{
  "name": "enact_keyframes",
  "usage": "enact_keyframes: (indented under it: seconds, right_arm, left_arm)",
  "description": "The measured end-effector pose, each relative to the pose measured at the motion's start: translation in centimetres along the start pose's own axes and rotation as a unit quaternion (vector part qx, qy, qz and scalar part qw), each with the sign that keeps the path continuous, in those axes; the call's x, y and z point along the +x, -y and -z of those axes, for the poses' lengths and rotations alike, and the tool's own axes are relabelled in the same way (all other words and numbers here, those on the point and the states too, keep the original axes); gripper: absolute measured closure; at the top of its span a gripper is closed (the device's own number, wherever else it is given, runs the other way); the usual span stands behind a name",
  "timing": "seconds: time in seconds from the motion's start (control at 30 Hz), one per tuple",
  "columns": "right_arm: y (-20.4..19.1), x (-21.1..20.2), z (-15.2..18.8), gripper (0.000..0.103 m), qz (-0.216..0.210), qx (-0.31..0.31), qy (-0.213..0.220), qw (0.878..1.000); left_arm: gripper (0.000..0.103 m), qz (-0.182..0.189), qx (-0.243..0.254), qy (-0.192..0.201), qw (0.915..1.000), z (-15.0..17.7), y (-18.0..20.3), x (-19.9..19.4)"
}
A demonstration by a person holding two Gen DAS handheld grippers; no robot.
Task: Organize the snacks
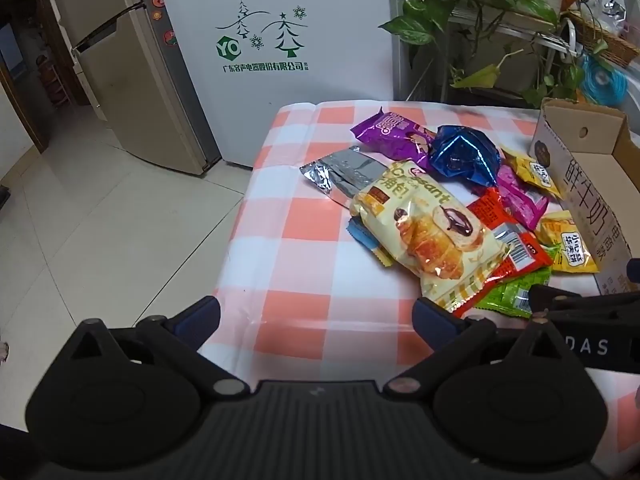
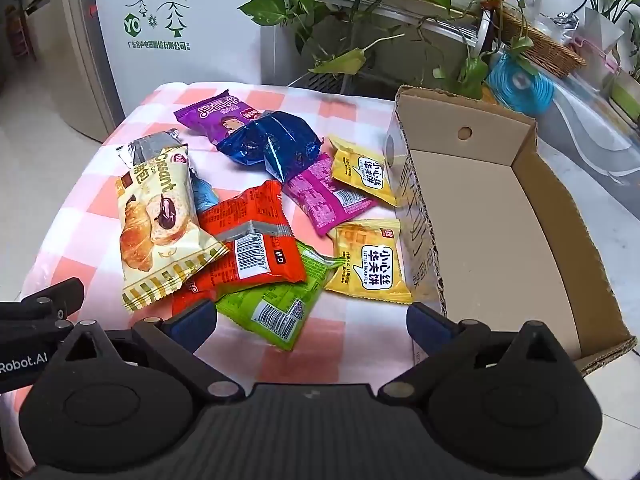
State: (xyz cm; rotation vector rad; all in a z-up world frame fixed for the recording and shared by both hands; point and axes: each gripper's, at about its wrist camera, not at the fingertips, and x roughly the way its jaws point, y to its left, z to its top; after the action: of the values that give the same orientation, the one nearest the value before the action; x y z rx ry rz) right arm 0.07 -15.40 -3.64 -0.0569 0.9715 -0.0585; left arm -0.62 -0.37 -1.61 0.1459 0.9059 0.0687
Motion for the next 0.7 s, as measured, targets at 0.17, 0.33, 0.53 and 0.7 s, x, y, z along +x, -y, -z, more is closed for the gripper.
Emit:
enact_keyframes:
  seconds: [0.17,0.33,0.53,0.7]
  right_arm:
    - [0.1,-0.1,0.0,0.0,-0.001,-0.002,0.004,1.0]
    - [0.3,1.0,-0.1,0.0,-0.002,-0.004,0.005,1.0]
    - [0.0,0.2,0.0,0.0,0.005,-0.005,0.01,1.0]
    - [0.0,0.2,-0.2,0.0,0.005,-0.005,0.01,1.0]
  left_arm:
    - [0.002,-0.001,-0.003,0.0,1.0,0.0,-0.1,0.0]
    - [0.002,-0.002,-0.003,0.0,1.0,0.1,0.0,0.0]
    - [0.002,-0.005,-0.001,0.0,1.0,0.1,0.1,0.1]
    - [0.002,-0.008,-0.001,0.001,1.0,0.0,0.2,0.2]
